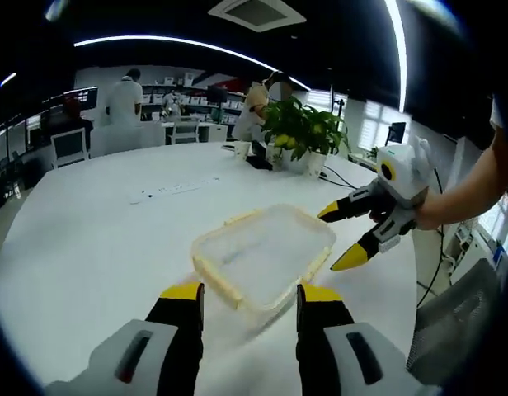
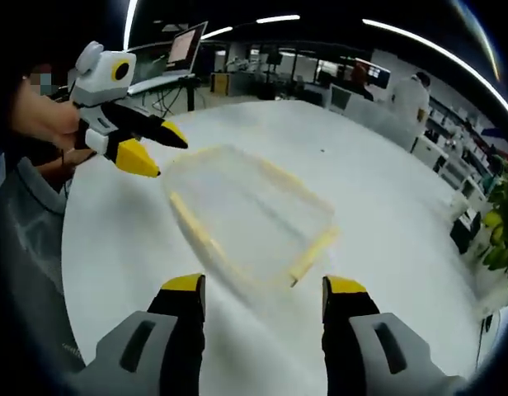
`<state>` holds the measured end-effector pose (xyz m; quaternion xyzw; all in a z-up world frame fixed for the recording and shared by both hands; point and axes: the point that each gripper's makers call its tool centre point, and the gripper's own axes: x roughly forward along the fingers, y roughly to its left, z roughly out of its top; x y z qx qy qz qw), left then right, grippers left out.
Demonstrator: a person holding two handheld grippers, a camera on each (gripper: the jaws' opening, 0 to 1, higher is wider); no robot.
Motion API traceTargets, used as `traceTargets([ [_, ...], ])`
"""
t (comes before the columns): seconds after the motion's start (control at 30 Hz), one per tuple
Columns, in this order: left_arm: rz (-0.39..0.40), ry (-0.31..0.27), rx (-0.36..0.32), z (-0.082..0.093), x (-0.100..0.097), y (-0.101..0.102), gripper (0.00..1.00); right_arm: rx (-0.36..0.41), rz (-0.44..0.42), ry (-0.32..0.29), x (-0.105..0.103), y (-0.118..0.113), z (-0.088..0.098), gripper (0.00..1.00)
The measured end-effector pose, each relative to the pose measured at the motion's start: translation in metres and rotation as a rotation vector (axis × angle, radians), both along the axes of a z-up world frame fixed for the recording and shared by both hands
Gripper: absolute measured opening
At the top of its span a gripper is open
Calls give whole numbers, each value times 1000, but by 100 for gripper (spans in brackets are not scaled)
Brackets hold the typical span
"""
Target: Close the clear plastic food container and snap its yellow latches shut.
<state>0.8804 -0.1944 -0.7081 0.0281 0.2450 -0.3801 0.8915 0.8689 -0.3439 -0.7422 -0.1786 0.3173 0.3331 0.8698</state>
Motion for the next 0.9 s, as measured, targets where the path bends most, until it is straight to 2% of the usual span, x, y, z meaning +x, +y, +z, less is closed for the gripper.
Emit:
traceTargets([
  [0.13,18,1,-14,-11,-1,2,43,8,-12,17,1,-1,-8,54],
  [0.37,2,-8,27,-33,2,0,44,18,-10,11,5,4,-18,55],
  [0.63,-22,-13,52,-44,4,-12,44,-1,19,11,8,9,-29,53],
  [0.9,-27,-24,69,-51,12,-14,43,-12,42,15,8,10,-34,52],
])
